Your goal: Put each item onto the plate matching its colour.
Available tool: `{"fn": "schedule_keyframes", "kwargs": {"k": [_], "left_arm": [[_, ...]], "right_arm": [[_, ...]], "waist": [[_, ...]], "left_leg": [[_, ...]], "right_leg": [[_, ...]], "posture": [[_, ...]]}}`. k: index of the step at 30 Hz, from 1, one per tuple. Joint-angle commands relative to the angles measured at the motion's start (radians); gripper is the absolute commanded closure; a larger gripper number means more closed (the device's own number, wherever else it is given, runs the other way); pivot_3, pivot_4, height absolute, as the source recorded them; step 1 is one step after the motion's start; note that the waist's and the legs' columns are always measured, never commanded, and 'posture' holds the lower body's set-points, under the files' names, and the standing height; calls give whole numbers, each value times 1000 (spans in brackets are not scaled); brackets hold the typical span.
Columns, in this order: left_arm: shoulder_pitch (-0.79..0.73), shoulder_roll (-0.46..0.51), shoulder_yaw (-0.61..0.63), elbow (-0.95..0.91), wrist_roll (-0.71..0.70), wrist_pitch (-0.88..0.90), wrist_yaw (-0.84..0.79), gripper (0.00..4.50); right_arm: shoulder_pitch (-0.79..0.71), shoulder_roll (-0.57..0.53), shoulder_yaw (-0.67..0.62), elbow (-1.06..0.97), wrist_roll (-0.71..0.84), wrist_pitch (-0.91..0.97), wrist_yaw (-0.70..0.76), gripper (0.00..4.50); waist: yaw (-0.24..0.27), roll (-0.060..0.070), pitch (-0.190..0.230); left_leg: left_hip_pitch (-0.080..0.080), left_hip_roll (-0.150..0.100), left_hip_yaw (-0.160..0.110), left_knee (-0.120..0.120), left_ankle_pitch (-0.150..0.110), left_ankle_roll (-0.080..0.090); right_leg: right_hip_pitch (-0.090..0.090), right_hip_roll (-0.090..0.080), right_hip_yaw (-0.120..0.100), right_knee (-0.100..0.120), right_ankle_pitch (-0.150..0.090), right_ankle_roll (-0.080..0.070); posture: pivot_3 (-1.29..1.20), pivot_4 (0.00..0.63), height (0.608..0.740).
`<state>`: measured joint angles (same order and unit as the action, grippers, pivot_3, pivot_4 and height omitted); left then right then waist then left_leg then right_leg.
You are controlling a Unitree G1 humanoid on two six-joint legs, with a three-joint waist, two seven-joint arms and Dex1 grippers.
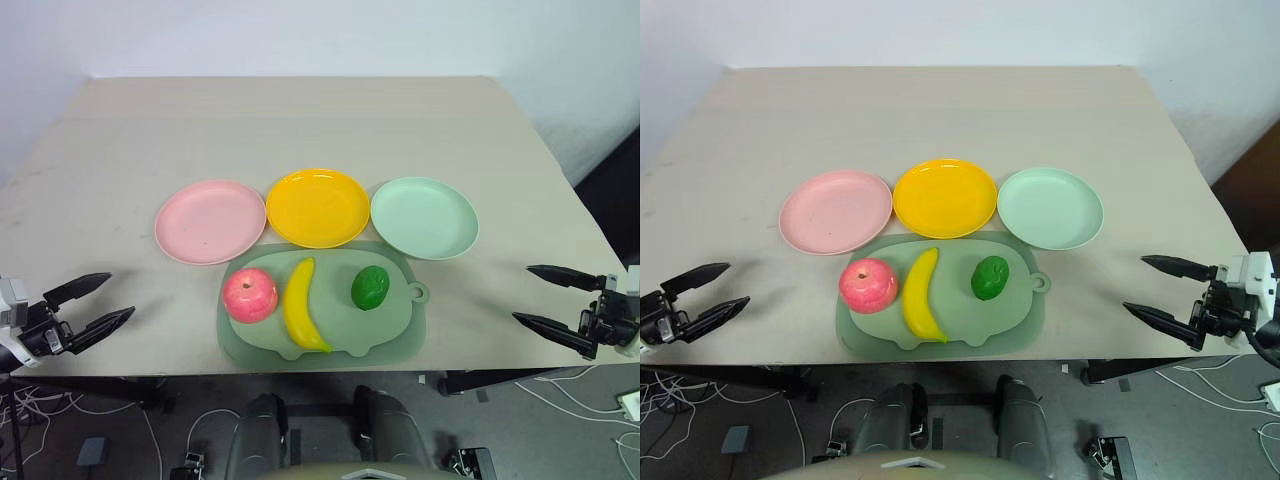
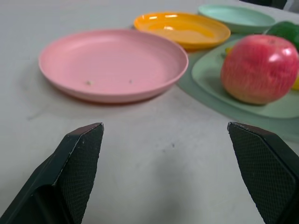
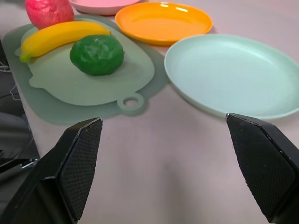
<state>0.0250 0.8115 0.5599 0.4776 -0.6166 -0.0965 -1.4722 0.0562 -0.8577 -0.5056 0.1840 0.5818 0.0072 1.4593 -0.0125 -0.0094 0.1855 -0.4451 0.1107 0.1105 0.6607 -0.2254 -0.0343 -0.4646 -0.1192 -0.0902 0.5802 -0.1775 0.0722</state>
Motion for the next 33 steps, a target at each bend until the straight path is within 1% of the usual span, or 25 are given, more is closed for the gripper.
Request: {"fn": "schedule_keyframes", "kwargs": {"k": [1,4,7,9,16,19,21,23,26,27,31,33], "left_arm": [[37,-28,23,-79,-22,6,28,28],[63,-51,22,-140,-29,15,47,28],[74,-72,12,-203,-35,18,58,28],[72,-86,-3,-242,-29,16,63,28],[57,-123,-75,-308,-3,23,85,28],[57,-140,-97,-319,1,20,103,28],[61,-145,-106,-314,3,15,104,28],[63,-148,-113,-315,5,12,109,28],[58,-146,-122,-309,12,9,112,28],[56,-146,-124,-310,12,10,113,28],[38,-146,-140,-317,2,6,90,28],[27,-146,-152,-319,8,-4,79,28]], "right_arm": [[-5,-2,1,-42,17,10,-10,0],[-1,6,15,-83,30,43,-27,0],[7,7,50,-168,56,150,-77,0],[23,7,79,-266,81,255,-141,0],[-4,51,200,-593,163,607,-490,0],[-54,114,243,-692,223,765,-692,0],[-88,171,270,-750,261,838,-815,0],[-114,211,287,-794,302,905,-909,0],[-201,358,325,-843,360,1030,-1177,0],[-222,395,325,-845,373,1063,-1242,0],[-264,488,324,-838,437,1186,-1425,0],[-269,523,331,-836,464,1227,-1485,0]], "waist": [[0,0,0],[0,0,0],[0,0,0],[1,0,0],[1,0,0],[0,0,0],[-1,-1,0],[0,0,0],[-1,-1,0],[-1,0,-1],[3,-1,-1],[2,-1,-1]], "left_leg": [[0,0,0,0,0,0],[0,0,0,0,0,0],[0,0,0,1,0,0],[0,1,0,1,0,0],[0,1,0,1,0,0],[0,1,0,1,0,0],[0,1,1,1,0,0],[-2,2,1,1,0,0],[-2,2,1,1,0,0],[-2,3,1,1,0,0],[-4,5,3,1,0,0],[-4,5,4,1,0,0]], "right_leg": [[2,0,0,0,0,0],[2,0,0,0,0,0],[2,0,0,0,0,0],[2,0,0,0,0,0],[3,0,0,0,0,-1],[3,0,0,0,0,-1],[2,0,0,0,1,-1],[1,1,0,0,1,-1],[1,1,0,0,1,-2],[1,1,0,0,2,-3],[-1,2,0,0,5,-8],[-1,2,0,0,5,-8]], "posture": [[0,150,684],[0,150,684],[0,150,684],[0,150,684],[0,150,684],[0,150,684],[0,150,684],[0,150,684],[0,150,684],[0,150,684],[0,150,684],[0,150,684]]}}
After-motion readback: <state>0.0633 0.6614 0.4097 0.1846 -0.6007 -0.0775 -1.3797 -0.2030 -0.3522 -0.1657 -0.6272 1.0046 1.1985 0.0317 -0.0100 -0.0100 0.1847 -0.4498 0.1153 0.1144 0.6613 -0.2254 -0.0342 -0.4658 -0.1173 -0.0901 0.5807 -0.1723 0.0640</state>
